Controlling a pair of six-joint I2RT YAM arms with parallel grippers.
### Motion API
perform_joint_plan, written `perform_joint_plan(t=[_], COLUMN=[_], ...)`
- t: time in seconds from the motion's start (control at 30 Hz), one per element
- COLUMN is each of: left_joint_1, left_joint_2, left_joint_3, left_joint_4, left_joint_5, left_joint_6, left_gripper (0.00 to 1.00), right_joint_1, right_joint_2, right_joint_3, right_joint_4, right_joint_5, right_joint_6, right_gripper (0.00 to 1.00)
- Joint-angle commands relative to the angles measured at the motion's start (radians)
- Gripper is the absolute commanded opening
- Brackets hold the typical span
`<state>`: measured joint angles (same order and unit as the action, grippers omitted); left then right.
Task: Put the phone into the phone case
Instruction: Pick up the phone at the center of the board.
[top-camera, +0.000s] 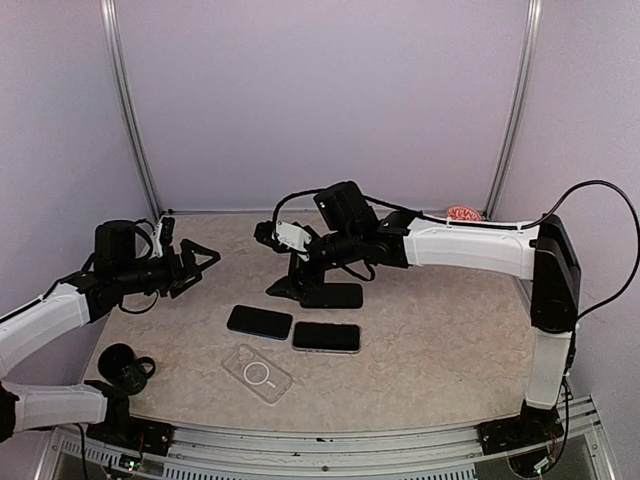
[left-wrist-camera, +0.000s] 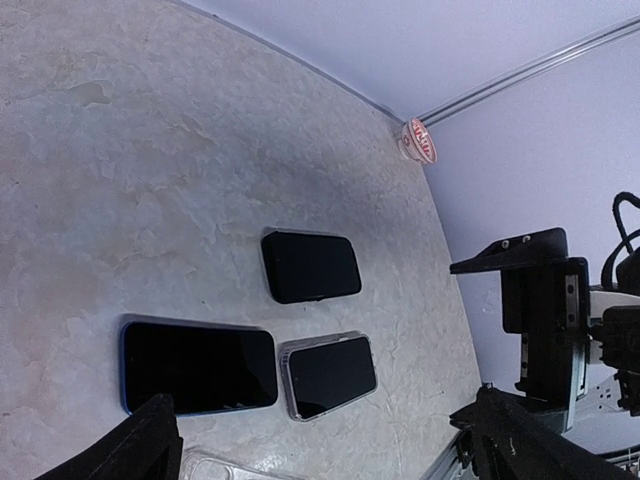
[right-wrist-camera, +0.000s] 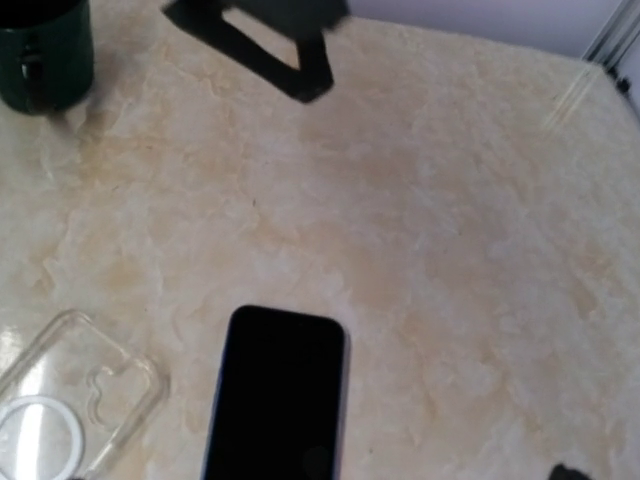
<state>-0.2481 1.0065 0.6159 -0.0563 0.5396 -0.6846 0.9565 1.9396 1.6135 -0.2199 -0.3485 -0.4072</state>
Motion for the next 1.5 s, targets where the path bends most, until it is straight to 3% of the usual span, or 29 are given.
perform_joint_plan(t=[0.0,0.67,0.97,1.47], left_joint_1=[-0.011,-0.012,-0.010,-0.011], left_joint_2=[-0.005,-0.042,-0.048,-0.043], left_joint_3=[-0.015,-0.046,-0.053,-0.065], left_joint_4=[0.021,0.006,0.006,0.011], left_joint_5=[-0.022,-0.033,-0.033,-0.034], left_joint_6=[-0.005,-0.004,-0.007,-0.013], left_gripper=[0.99,0.99,0.99,0.99], right_joint_1=[-0.010,-0.032,-0.047,-0.028], right_joint_2=[0.070,0.261,0.333,0.412], right_joint_3=[0.048,0.177,0.247,0.199], right_joint_4=[-0.004,0.065,-0.009,0.015], right_joint_5=[-0.045,-0.052,-0.096,-0.037], right_joint_6=[0.036,0.071,0.070,0.069], right_gripper=[0.97,0.96,0.99,0.99])
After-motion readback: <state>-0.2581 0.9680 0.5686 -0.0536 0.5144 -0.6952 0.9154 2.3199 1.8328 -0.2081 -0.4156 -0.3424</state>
